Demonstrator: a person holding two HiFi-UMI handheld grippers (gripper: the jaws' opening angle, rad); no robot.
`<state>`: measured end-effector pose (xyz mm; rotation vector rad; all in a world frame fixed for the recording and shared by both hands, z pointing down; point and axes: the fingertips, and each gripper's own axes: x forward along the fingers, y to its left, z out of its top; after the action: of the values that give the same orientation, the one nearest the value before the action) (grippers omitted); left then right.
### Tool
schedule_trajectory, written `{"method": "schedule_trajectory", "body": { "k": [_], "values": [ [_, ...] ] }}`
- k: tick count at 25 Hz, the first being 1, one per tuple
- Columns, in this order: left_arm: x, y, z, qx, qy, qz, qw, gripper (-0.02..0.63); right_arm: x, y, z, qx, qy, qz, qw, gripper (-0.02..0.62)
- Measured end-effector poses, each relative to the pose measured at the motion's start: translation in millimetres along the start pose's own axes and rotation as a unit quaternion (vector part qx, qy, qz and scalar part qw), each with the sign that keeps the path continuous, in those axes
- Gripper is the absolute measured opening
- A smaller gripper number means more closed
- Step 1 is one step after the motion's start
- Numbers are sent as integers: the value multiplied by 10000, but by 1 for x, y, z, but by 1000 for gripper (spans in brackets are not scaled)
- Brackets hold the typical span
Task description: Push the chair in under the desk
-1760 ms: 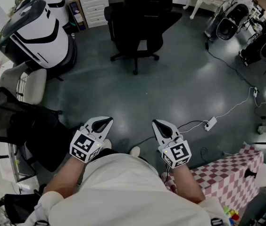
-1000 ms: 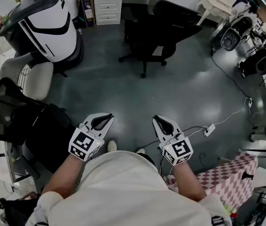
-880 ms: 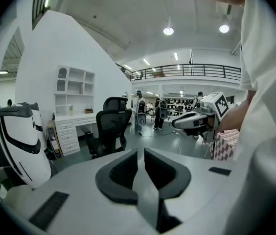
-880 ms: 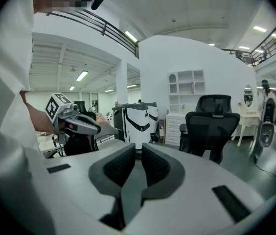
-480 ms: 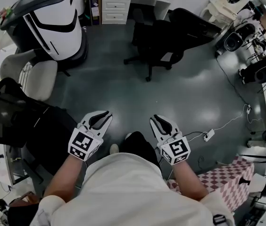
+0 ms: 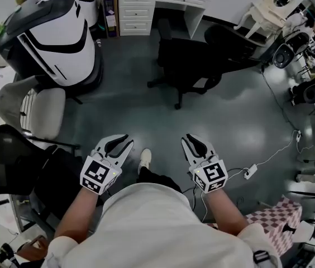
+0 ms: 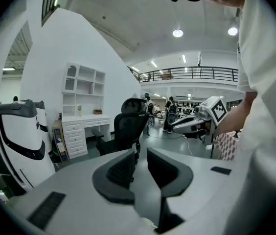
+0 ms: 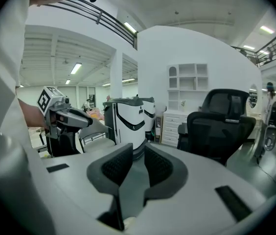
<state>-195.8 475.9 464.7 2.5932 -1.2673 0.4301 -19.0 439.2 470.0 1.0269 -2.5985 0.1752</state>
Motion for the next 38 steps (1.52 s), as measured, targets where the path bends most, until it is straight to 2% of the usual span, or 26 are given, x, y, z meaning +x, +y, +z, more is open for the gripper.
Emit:
{"method": "schedule_trajectory", "body": {
  "k": [3,7,12,16,23,29,34,38],
  "values": [
    [31,27,21,63,125,-22,9999,84,25,-37,18,24,-63,-32,10000,69],
    [71,61,49,115,74,26,9999,96,53,-80,37,-1,-216,-62,9997,94],
    [116,86,71,202,48,-73,9998,109,79,-117,40,85,-195,-147,9997,102],
    [144,101,84,291,22,-235,9993,121,90,-147,38,155,-132,-373,9991,117],
    [189,136,99,344,11,-712,9969,126,111,-188,47,310,-60,-959,9949,117],
    [233,172,119,554,4,-1201,9912,126,129,-228,57,456,-21,-1607,9860,117],
    [264,197,137,669,41,-1728,9827,126,142,-261,65,649,81,-2216,9729,118],
    [288,213,146,824,108,-2196,9720,127,144,-289,75,802,149,-2732,9585,126]
  ]
}}
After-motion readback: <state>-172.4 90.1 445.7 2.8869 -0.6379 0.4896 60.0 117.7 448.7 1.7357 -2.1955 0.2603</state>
